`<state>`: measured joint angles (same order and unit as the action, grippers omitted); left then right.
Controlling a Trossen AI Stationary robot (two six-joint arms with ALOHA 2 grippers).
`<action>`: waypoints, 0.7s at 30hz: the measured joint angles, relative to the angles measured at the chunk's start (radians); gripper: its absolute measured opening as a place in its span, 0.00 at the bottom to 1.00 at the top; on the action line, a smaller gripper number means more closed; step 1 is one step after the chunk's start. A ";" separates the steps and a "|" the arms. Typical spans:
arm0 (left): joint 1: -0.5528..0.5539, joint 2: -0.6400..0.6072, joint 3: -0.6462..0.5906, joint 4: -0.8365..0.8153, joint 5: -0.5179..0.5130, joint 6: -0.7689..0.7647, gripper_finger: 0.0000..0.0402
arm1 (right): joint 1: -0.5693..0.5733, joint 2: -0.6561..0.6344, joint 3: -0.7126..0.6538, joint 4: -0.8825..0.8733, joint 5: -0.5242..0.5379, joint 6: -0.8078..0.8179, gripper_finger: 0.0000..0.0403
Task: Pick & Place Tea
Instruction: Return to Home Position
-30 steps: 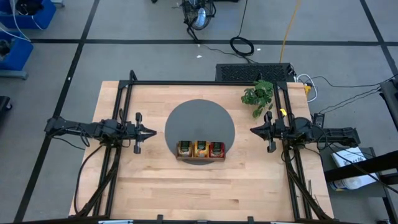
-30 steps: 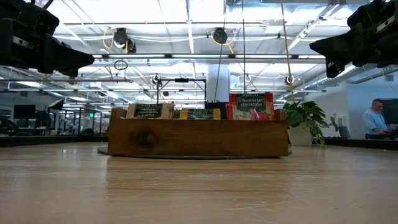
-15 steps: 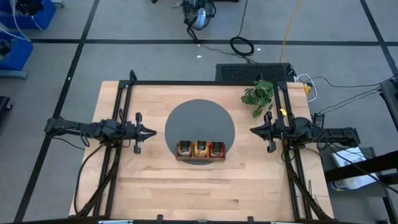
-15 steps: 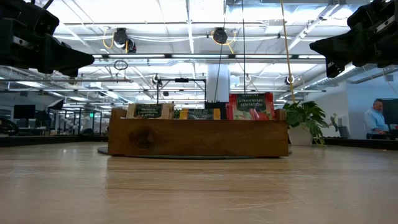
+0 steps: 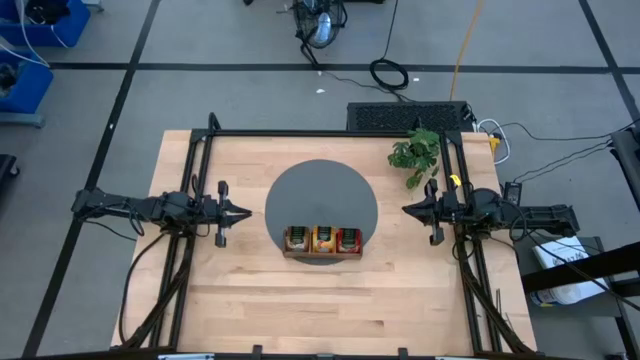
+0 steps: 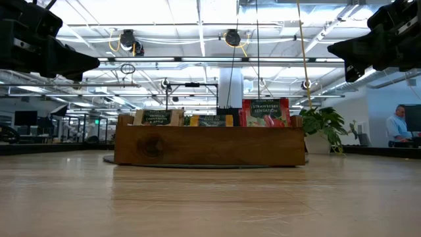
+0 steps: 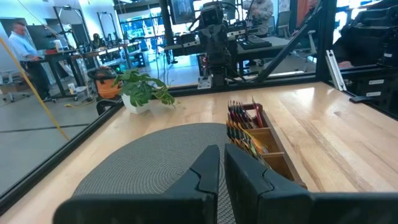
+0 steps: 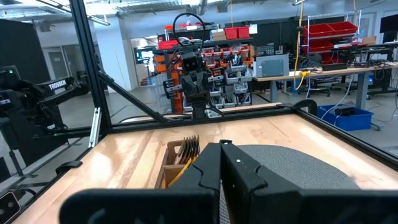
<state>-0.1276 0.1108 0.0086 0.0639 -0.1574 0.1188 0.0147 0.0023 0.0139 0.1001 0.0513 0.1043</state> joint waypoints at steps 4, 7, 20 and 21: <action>0.000 0.000 0.000 0.000 0.000 0.000 0.08 | 0.000 0.000 0.000 0.000 0.000 0.000 0.00; 0.000 0.000 0.000 0.000 0.000 0.000 0.08 | 0.000 0.000 0.000 0.000 0.000 0.000 0.00; 0.000 0.000 0.000 0.000 0.000 0.000 0.08 | 0.000 0.000 0.000 0.000 0.000 0.000 0.00; 0.000 0.000 0.000 0.000 0.000 0.000 0.08 | 0.000 0.000 0.000 0.000 0.000 0.000 0.00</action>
